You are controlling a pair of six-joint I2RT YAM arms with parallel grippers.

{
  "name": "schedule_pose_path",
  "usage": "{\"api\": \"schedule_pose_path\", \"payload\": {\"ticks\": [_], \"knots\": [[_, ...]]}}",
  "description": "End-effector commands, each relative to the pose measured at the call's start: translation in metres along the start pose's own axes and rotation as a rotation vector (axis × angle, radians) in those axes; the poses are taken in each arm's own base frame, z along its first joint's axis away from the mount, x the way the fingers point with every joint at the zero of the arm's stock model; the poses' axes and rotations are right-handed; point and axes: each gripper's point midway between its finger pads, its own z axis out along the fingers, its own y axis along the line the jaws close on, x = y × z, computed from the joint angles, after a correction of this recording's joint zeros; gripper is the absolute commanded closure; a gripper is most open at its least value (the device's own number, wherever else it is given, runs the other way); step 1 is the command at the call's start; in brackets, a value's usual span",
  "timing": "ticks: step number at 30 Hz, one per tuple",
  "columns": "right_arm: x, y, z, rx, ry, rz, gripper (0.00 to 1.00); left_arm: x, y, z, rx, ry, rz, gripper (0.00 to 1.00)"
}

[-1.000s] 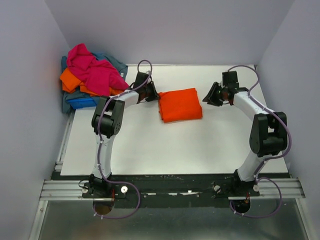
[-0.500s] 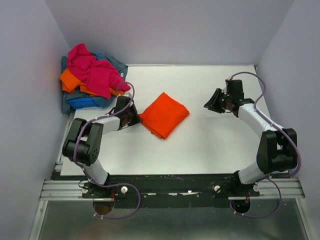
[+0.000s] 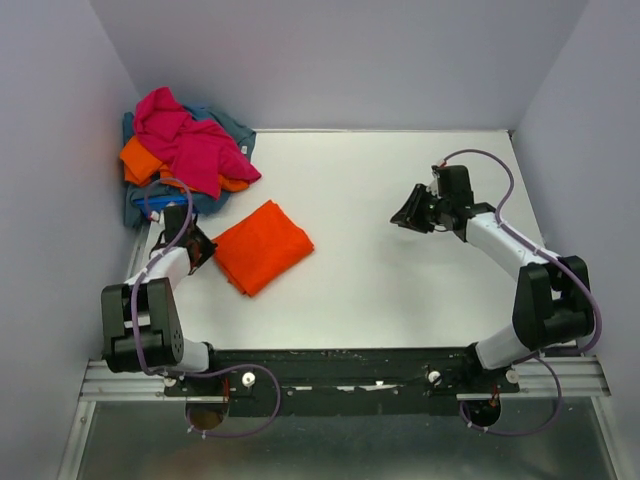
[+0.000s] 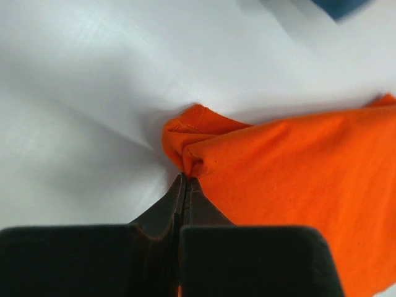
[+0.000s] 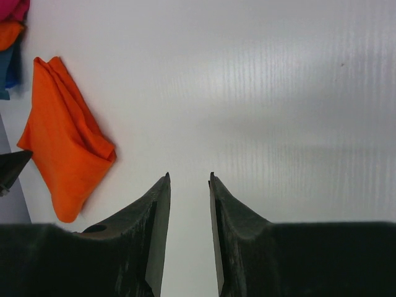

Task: Fold and stack the t-shirts
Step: Smooth out wrinkles on the folded tshirt

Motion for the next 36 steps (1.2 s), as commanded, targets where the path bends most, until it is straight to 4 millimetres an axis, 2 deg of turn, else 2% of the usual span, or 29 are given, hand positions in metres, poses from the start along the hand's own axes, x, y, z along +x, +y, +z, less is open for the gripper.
{"api": "schedule_pose_path", "payload": {"ticks": [1, 5, 6, 7, 9, 10, 12, 14, 17, 22, 27, 31, 32, 36], "knots": [[0.004, 0.017, -0.003, -0.069, -0.002, -0.01, 0.61, -0.048, 0.047, 0.002, -0.191, -0.094, -0.073, 1.0], [0.01, 0.022, -0.003, -0.084, 0.013, -0.016, 0.61, -0.08, 0.075, -0.002, -0.3, -0.146, -0.103, 0.99], [0.011, 0.023, -0.003, -0.087, 0.014, -0.016, 0.61, -0.085, 0.079, -0.002, -0.319, -0.15, -0.112, 0.9], [0.012, 0.024, -0.004, -0.09, 0.015, -0.021, 0.61, -0.092, 0.081, -0.003, -0.333, -0.158, -0.117, 0.76], [0.011, 0.025, -0.005, -0.091, 0.007, -0.024, 0.61, -0.104, 0.083, -0.009, -0.366, -0.183, -0.135, 0.4], [0.012, 0.024, -0.005, -0.091, 0.008, -0.023, 0.61, -0.108, 0.084, -0.014, -0.381, -0.197, -0.149, 0.3], [0.012, 0.024, -0.004, -0.09, 0.006, -0.026, 0.61, -0.114, 0.07, -0.022, -0.319, -0.231, -0.163, 0.24], [0.012, 0.024, -0.004, -0.088, 0.002, -0.028, 0.61, -0.108, 0.057, -0.03, -0.257, -0.246, -0.175, 0.16], [0.012, 0.023, -0.002, -0.088, 0.0, -0.027, 0.61, -0.101, 0.026, -0.046, -0.153, -0.271, -0.151, 0.15], [0.015, 0.022, 0.003, -0.098, -0.008, -0.031, 0.63, -0.081, -0.041, -0.064, 0.098, -0.269, -0.092, 0.2], [0.018, 0.021, 0.006, -0.111, -0.017, -0.036, 0.64, -0.067, -0.086, -0.063, 0.255, -0.223, -0.075, 0.23], [0.019, 0.027, 0.007, -0.132, -0.025, -0.066, 0.64, -0.061, -0.108, -0.05, 0.29, -0.165, -0.046, 0.25], [0.02, 0.034, 0.007, -0.153, -0.021, -0.087, 0.63, -0.053, -0.117, -0.048, 0.302, -0.14, -0.028, 0.26], [0.033, 0.069, 0.021, -0.209, 0.066, -0.192, 0.6, -0.056, -0.117, -0.053, 0.285, -0.158, -0.019, 0.26]]}}
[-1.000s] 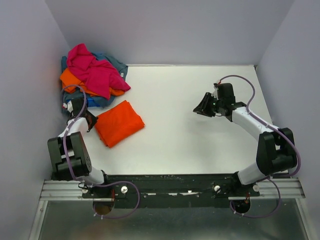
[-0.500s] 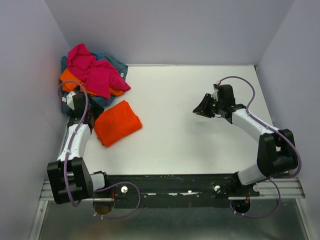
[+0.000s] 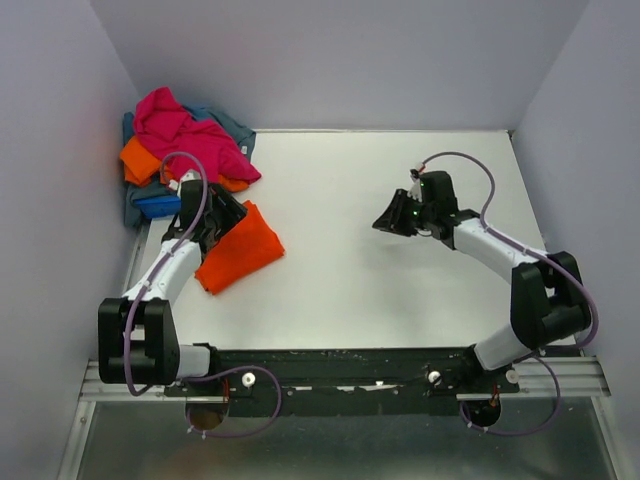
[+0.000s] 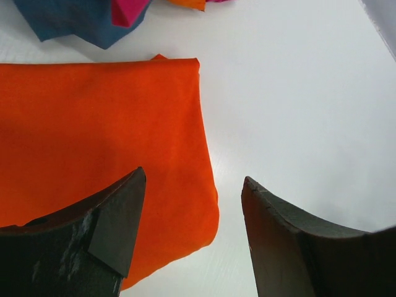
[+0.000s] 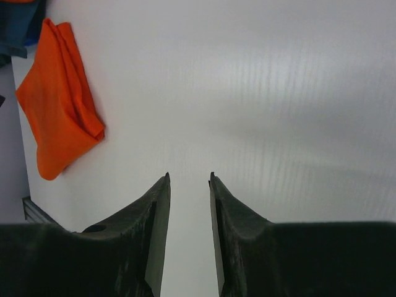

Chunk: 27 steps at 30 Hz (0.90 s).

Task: Fold and stack the t-shirts
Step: Smooth out wrinkles on the folded tshirt

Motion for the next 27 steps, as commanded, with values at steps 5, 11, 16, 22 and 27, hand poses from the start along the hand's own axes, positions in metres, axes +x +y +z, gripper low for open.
{"api": "schedule_pose_path", "payload": {"ticks": [5, 11, 16, 22, 27], "knots": [[0.03, 0.076, 0.047, -0.17, 0.178, -0.149, 0.57, -0.001, -0.018, -0.02, 0.079, -0.016, 0.002, 0.26], [0.056, 0.119, 0.081, -0.254, 0.259, -0.164, 0.48, 0.038, 0.005, -0.011, 0.114, 0.022, -0.07, 0.26], [0.069, 0.151, 0.095, -0.348, 0.283, -0.165, 0.43, 0.062, 0.014, 0.004, 0.166, 0.05, -0.09, 0.26], [0.092, 0.202, 0.099, -0.587, 0.312, -0.192, 0.53, 0.055, 0.024, 0.009, 0.149, 0.019, -0.051, 0.25], [0.114, 0.241, 0.109, -0.69, 0.373, -0.208, 0.78, 0.034, 0.025, 0.0, 0.131, -0.023, -0.037, 0.24]]}}
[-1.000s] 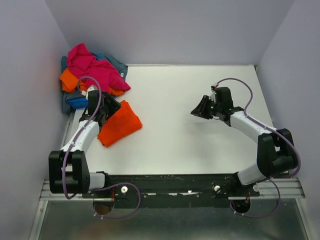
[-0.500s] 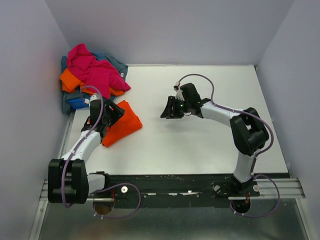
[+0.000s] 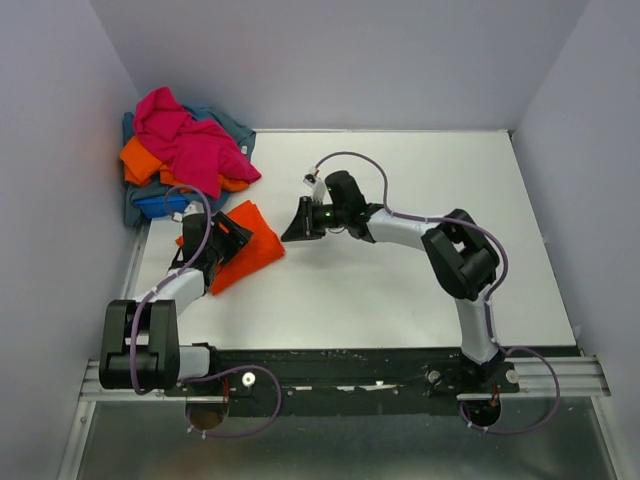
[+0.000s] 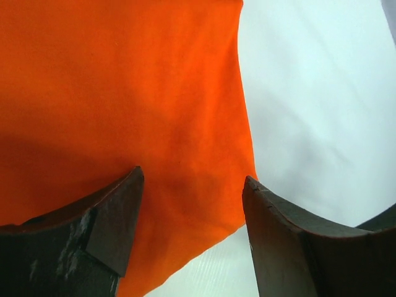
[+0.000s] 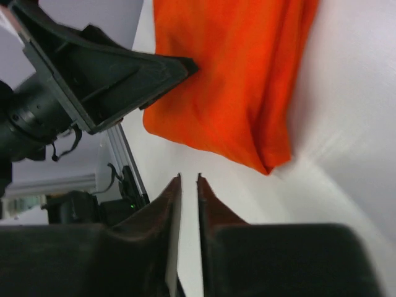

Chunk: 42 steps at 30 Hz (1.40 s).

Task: Fold and stack the t-shirts
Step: Smooth out wrinkles on the folded tshirt

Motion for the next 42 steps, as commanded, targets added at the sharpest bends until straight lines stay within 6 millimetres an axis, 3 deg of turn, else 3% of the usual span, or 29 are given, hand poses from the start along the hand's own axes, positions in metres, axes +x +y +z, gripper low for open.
{"api": "schedule_pose_path", "payload": {"ticks": [1, 4, 8, 13, 17, 24, 29, 39, 42], "knots": [[-0.003, 0.052, 0.033, -0.175, 0.038, -0.062, 0.85, -0.032, -0.013, -0.014, 0.039, -0.082, 0.03, 0.24], [0.0, 0.061, 0.053, -0.199, 0.069, -0.037, 0.99, -0.036, -0.015, -0.029, 0.05, -0.115, 0.023, 0.24], [0.006, 0.058, 0.075, -0.257, 0.103, 0.038, 0.99, -0.031, -0.007, -0.046, 0.055, -0.122, -0.04, 0.33], [0.021, 0.057, 0.093, -0.282, 0.153, 0.07, 0.99, -0.014, -0.01, -0.063, 0.121, -0.112, -0.088, 0.76], [0.027, 0.056, 0.102, -0.282, 0.177, 0.086, 0.99, 0.003, 0.003, -0.062, 0.059, -0.034, -0.111, 1.0], [0.034, 0.061, 0.104, -0.297, 0.222, 0.1, 0.99, 0.014, 0.008, -0.064, 0.029, 0.024, -0.122, 1.0], [0.044, 0.052, 0.112, -0.252, 0.261, 0.115, 0.99, 0.022, 0.033, -0.059, -0.064, 0.031, -0.132, 1.0], [0.061, 0.0, 0.141, -0.17, 0.297, 0.265, 0.99, 0.044, 0.083, -0.039, -0.177, 0.113, -0.198, 1.0], [0.061, -0.012, 0.14, -0.136, 0.288, 0.289, 0.99, 0.044, 0.085, -0.039, -0.166, 0.099, -0.23, 1.0]]}}
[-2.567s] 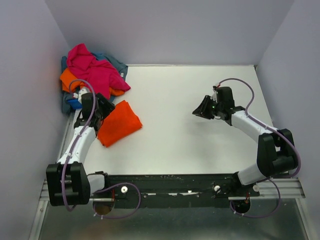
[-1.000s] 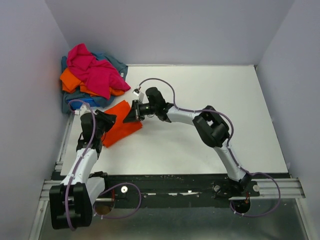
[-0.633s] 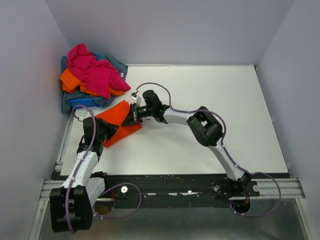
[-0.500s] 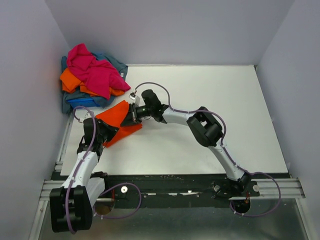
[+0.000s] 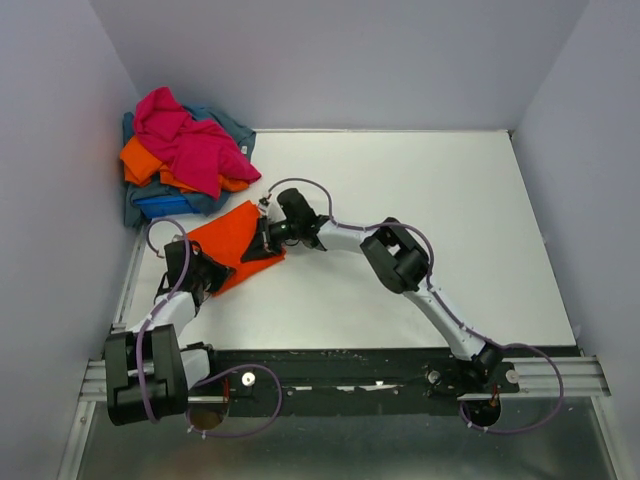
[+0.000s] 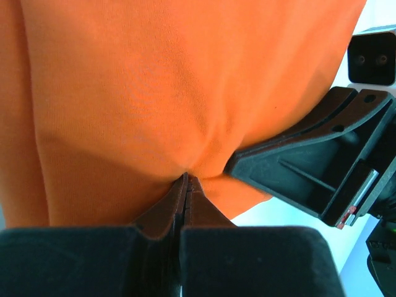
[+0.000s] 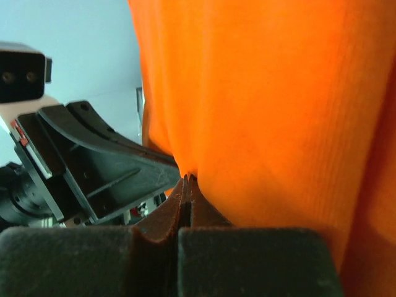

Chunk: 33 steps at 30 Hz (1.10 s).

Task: Fold and stack the t-shirts
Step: Smooth out wrinkles on the folded tshirt

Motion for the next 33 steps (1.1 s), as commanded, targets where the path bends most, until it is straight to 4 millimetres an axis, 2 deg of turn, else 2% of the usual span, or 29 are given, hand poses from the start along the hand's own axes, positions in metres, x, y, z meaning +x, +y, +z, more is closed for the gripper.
{"api": "schedule_pose_path", "payload": {"ticks": [1, 3, 6, 10, 14, 18, 23, 25, 26, 28, 33], "knots": [[0.005, -0.024, -0.002, 0.058, 0.011, 0.082, 0.99, 0.008, 0.019, 0.001, -0.025, 0.007, -0.03, 1.0], [0.002, -0.027, -0.009, 0.076, -0.003, 0.099, 0.99, 0.003, 0.01, -0.003, -0.001, -0.008, -0.015, 1.0], [-0.003, -0.02, -0.023, 0.084, -0.028, 0.082, 0.99, -0.014, -0.003, -0.016, 0.0, -0.055, 0.025, 1.0], [-0.014, 0.012, -0.046, 0.073, -0.065, -0.023, 0.99, -0.033, -0.011, -0.035, -0.034, -0.132, 0.066, 1.0], [-0.02, 0.046, -0.072, 0.05, -0.098, -0.115, 0.99, -0.046, -0.008, -0.047, -0.088, -0.187, 0.103, 1.0], [-0.02, 0.066, -0.099, 0.079, -0.158, -0.198, 0.94, -0.05, -0.027, -0.046, -0.037, -0.178, 0.146, 0.97], [-0.019, 0.068, -0.14, 0.158, -0.262, -0.221, 0.94, -0.053, -0.067, -0.039, 0.011, -0.176, 0.188, 0.94], [-0.019, 0.076, -0.166, 0.202, -0.339, -0.253, 0.95, -0.052, -0.086, -0.031, 0.037, -0.174, 0.198, 0.94], [-0.014, 0.066, -0.176, 0.249, -0.365, -0.255, 0.95, -0.052, -0.093, -0.025, 0.042, -0.173, 0.189, 0.94], [-0.007, 0.06, -0.197, 0.324, -0.429, -0.281, 0.96, -0.042, -0.119, -0.014, 0.078, -0.141, 0.209, 0.94], [0.004, 0.043, -0.253, 0.543, -0.607, -0.316, 0.99, -0.029, -0.157, 0.019, 0.058, -0.107, 0.217, 0.98]]}}
